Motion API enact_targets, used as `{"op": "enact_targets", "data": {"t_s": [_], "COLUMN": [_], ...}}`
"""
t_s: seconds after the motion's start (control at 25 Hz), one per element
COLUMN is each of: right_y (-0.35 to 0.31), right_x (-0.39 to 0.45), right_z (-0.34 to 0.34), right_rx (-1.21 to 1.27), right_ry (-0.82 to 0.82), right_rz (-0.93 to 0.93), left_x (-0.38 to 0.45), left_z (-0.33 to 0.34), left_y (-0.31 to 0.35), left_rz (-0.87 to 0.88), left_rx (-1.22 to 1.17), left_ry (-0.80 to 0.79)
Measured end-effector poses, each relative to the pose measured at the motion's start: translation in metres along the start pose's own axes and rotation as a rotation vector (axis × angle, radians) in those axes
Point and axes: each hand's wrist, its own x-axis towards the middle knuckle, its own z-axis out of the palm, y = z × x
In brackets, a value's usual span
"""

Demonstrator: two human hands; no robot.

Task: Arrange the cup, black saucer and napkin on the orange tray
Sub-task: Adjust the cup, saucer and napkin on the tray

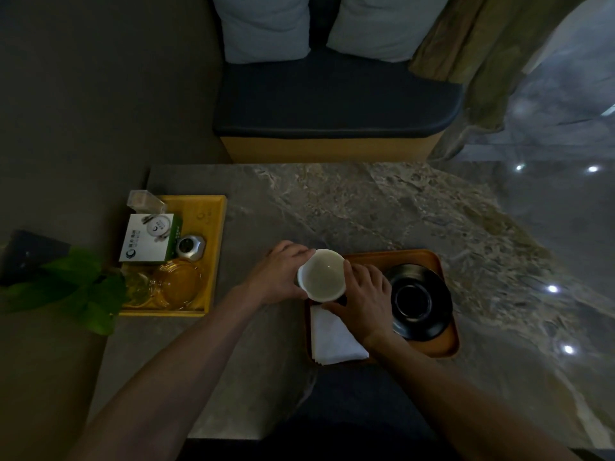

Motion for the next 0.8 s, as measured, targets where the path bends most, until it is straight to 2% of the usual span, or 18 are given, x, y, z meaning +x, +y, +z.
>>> {"op": "enact_targets", "data": {"t_s": [0.16, 0.4, 0.6, 0.68, 0.8], "right_y": [0.008, 0.024, 0.026, 0.023, 0.019], "right_x": [0.008, 0.033, 0.042, 0.038, 0.026], "right_z": [-0.005, -0.022, -0.030, -0.029, -0.020], "right_rx": [-0.020, -0.092, -0.104, -0.111, -0.142], "right_ry": [-0.015, -0.170, -0.260, -0.239, -0.208], "right_rz": [-0.065, -0.229, -0.256, -0.234, -0.205], "left_x": [-0.003, -0.019, -0.028, -0.028, -0.025], "left_z": [0.008, 0.031, 0.045, 0.043, 0.034], "left_y": [0.003, 0.015, 0.029, 0.027, 0.018], "left_rz": [-0.040, -0.109, -0.181, -0.162, -0.105], "left_rx": [-0.016, -0.055, -0.081, -0.031, 0.115], "left_ry": [0.033, 0.205, 0.310, 0.317, 0.203]}}
